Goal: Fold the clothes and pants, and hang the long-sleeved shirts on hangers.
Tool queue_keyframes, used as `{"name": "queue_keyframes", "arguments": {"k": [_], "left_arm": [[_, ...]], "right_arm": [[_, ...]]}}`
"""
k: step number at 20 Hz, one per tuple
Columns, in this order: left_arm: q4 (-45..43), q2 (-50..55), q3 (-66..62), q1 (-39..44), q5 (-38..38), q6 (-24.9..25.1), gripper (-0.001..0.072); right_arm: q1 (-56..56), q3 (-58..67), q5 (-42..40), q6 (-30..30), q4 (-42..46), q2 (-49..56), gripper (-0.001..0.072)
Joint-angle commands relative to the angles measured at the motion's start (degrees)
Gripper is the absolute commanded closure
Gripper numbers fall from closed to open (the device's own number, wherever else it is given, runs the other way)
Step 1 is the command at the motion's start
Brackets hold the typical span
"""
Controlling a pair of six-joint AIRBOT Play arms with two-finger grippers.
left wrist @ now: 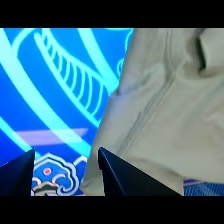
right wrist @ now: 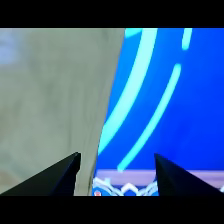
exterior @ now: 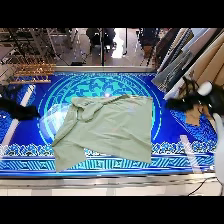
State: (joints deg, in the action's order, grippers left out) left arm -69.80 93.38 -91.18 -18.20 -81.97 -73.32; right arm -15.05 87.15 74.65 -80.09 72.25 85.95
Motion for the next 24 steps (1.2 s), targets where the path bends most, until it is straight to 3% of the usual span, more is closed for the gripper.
{"name": "queue_keyframes", "arguments": {"k": [1, 3, 4, 6, 10, 12, 14, 16, 17, 18, 19, 20, 21, 22, 24], "left_arm": [[-0.9, -12.4, 23.5, 3.7, 9.1, 5.8, 0.0231], [-0.5, -20.5, 37.4, 6.5, 19.0, 12.1, 0.0016], [-0.6, -23.3, 41.8, 7.7, 23.4, 13.1, -0.0013], [-0.8, -25.9, 46.8, 9.4, 30.3, 13.6, -0.0011], [-0.7, -24.8, 46.9, 11.1, 36.0, 13.6, 0.0004], [-0.9, -23.2, 46.9, 11.4, 38.5, 13.6, 0.0084], [-1.6, -21.2, 46.9, 11.4, 39.9, 13.6, 0.0113], [-2.2, -18.9, 46.9, 11.4, 40.3, 13.6, 0.0235], [-2.1, -17.8, 46.9, 11.4, 41.1, 13.6, 0.0249], [-2.1, -17.0, 46.9, 11.4, 42.4, 13.5, 0.0291], [-2.1, -16.7, 46.9, 11.4, 43.5, 13.4, 0.038], [-2.1, -16.5, 46.9, 11.4, 44.7, 13.4, 0.0446], [-2.1, -16.6, 46.9, 11.4, 45.2, 13.4, 0.0536], [-2.1, -16.7, 46.9, 11.4, 44.9, 13.4, 0.0666], [-2.1, -16.7, 46.4, 11.4, 40.9, 14.1, 0.0705]], "right_arm": [[-7.2, -29.6, 0.8, 6.8, -7.2, -16.7, 0.015], [-9.7, -44.9, 1.5, 11.9, -13.6, -22.9, 0.0127], [-9.8, -50.2, 2.1, 14.3, -16.6, -23.4, 0.0128], [-8.9, -55.8, 1.2, 17.4, -20.6, -22.0, 0.0127], [-8.7, -56.4, 0.0, 21.3, -23.5, -18.7, 0.0132], [-8.7, -56.4, -1.0, 22.5, -24.6, -17.1, 0.0133], [-7.5, -56.4, -1.7, 23.9, -25.5, -15.0, 0.0134], [-4.5, -56.4, -4.2, 23.9, -26.3, -12.6, 0.0155], [-2.8, -56.4, -5.9, 23.9, -27.0, -11.5, 0.0157], [-1.1, -56.4, -8.6, 23.8, -27.6, -10.6, 0.021], [0.2, -56.4, -11.0, 23.8, -28.4, -10.0, 0.0261], [1.0, -56.4, -12.5, 23.8, -29.5, -9.7, 0.0362], [1.3, -56.3, -13.0, 23.8, -30.4, -9.7, 0.0544], [1.3, -55.7, -12.0, 23.8, -30.4, -9.8, 0.0657], [1.2, -53.4, -7.4, 23.9, -30.2, -10.7, 0.0696]]}}
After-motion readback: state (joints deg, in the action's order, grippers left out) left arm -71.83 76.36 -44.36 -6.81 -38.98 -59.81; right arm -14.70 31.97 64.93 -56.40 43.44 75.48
